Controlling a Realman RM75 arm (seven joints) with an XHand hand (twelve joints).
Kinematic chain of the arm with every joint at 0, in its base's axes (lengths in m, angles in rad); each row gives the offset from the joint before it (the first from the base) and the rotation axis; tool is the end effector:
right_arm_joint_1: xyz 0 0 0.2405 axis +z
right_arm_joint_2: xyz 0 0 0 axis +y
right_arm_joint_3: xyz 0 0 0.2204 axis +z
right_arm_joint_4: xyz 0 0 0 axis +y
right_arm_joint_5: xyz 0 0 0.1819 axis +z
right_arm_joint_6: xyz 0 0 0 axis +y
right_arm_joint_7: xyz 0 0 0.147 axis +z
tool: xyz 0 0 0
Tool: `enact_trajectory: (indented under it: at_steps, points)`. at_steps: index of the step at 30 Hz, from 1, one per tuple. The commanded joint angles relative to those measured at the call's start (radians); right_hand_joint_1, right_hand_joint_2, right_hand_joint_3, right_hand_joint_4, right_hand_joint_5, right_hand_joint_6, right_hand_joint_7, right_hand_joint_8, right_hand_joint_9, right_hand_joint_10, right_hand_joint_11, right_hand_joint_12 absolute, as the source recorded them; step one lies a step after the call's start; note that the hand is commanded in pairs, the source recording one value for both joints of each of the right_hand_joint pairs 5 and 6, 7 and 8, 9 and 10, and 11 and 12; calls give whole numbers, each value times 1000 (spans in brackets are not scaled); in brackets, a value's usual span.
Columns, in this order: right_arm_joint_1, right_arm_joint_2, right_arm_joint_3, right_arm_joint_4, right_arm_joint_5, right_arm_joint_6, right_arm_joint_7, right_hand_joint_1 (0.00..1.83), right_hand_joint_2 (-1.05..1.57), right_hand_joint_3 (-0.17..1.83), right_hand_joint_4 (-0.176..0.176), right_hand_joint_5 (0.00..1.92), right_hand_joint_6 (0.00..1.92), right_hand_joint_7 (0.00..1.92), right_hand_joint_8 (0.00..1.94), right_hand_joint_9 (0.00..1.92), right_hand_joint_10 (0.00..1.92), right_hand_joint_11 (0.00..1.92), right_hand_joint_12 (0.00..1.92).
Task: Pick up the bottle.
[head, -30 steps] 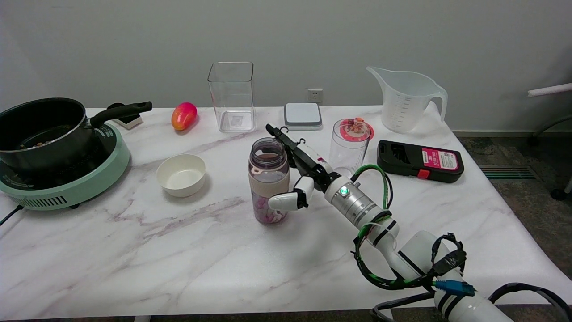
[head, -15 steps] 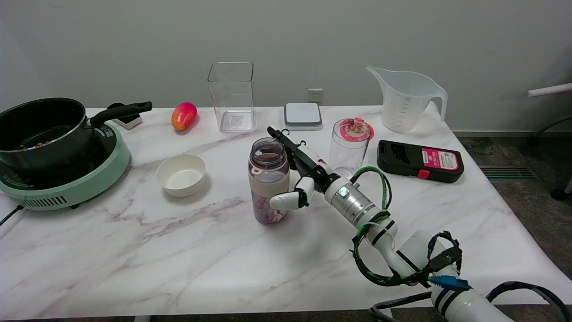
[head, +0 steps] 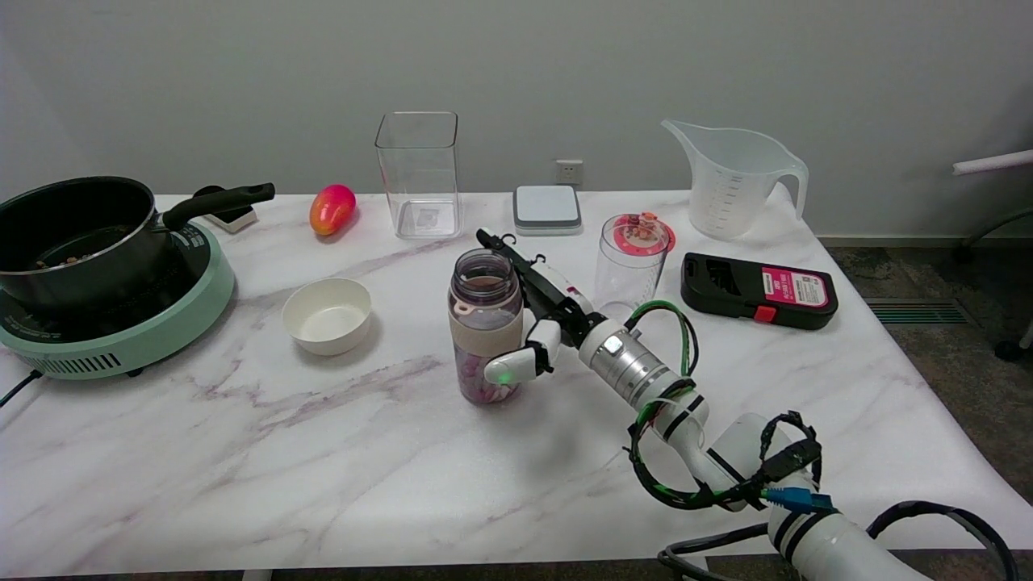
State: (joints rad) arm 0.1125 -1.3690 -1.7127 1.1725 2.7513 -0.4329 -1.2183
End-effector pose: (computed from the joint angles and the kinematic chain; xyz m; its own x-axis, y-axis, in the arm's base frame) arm -0.2615 -0.3378 0.2326 0.2292 -0.2736 0.9341 -0.9719 -0.1168 0.2042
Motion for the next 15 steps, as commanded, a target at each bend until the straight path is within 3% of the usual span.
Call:
enact_trajectory:
  at_steps: [1, 7, 11, 12, 15]
  points:
    - [21, -9, -7, -26, 1, -2, 2, 1253, -467, 842, 0, 0, 0, 387, 387, 367, 367, 366, 366]
    - [22, -12, -7, -26, 1, 4, -2, 1292, -339, 740, 0, 54, 54, 444, 444, 461, 461, 419, 419]
    - [22, -15, -3, -26, 1, 8, -2, 1340, -73, 744, 0, 194, 194, 544, 544, 630, 630, 687, 687]
    - [22, -17, -2, -26, 1, 8, -2, 1358, 80, 696, 0, 390, 390, 652, 652, 832, 832, 756, 756]
    - [22, -18, 2, -28, 1, 10, -2, 1390, 289, 592, 0, 702, 702, 969, 969, 1016, 1016, 844, 844]
